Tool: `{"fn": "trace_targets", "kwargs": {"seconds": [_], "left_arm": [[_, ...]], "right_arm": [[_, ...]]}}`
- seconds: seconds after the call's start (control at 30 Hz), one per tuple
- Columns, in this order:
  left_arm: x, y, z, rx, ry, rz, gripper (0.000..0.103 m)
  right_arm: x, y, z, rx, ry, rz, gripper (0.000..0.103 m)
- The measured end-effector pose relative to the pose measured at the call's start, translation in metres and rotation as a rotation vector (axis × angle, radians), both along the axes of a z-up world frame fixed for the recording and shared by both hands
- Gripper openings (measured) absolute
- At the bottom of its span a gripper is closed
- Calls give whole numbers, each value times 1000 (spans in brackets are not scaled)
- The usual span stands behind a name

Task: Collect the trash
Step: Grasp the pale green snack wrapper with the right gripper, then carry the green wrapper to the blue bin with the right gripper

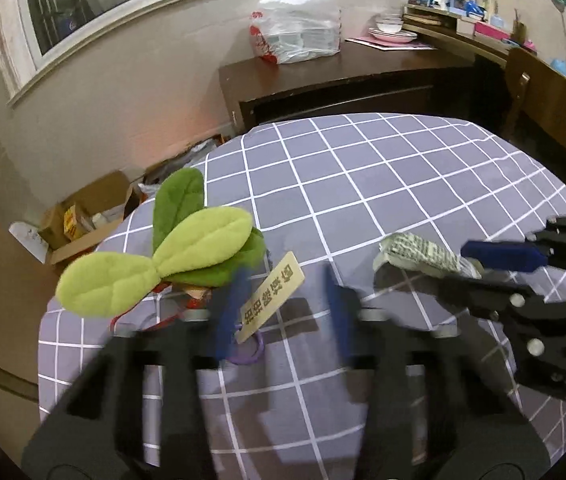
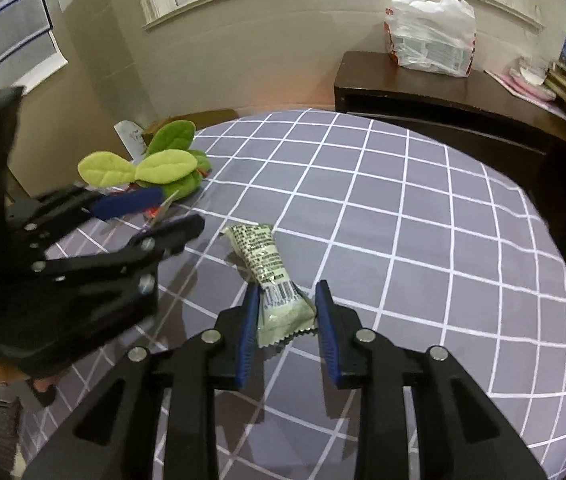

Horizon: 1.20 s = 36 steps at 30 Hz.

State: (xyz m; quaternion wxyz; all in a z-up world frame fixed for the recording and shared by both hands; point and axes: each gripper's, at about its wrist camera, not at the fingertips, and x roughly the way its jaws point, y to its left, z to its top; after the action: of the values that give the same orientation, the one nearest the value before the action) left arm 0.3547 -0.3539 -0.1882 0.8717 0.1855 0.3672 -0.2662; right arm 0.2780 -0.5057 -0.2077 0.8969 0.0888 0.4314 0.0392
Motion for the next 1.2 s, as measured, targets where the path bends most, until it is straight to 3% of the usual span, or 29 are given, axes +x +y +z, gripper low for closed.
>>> {"fn": "trace_targets", "kwargs": {"seconds": [0.1, 0.2, 0.5, 0.9, 1.2], "left_arm": [[-4, 12, 8, -53, 16, 13, 4], [-15, 27, 22, -123, 30, 10, 2], [-59, 75, 53, -228, 26, 24, 0], [-97, 147, 68, -332, 47, 63, 0], [-117, 238, 76, -402, 24, 164, 0]], "right_arm": [[-4, 2, 2, 12, -6, 3, 28], [-10, 9, 7, 24, -16, 11, 28], [-34, 44, 35, 42, -60, 45, 28], [-67, 92, 56, 66, -84, 74, 28], [-71, 176, 72, 66, -92, 192, 28]]}}
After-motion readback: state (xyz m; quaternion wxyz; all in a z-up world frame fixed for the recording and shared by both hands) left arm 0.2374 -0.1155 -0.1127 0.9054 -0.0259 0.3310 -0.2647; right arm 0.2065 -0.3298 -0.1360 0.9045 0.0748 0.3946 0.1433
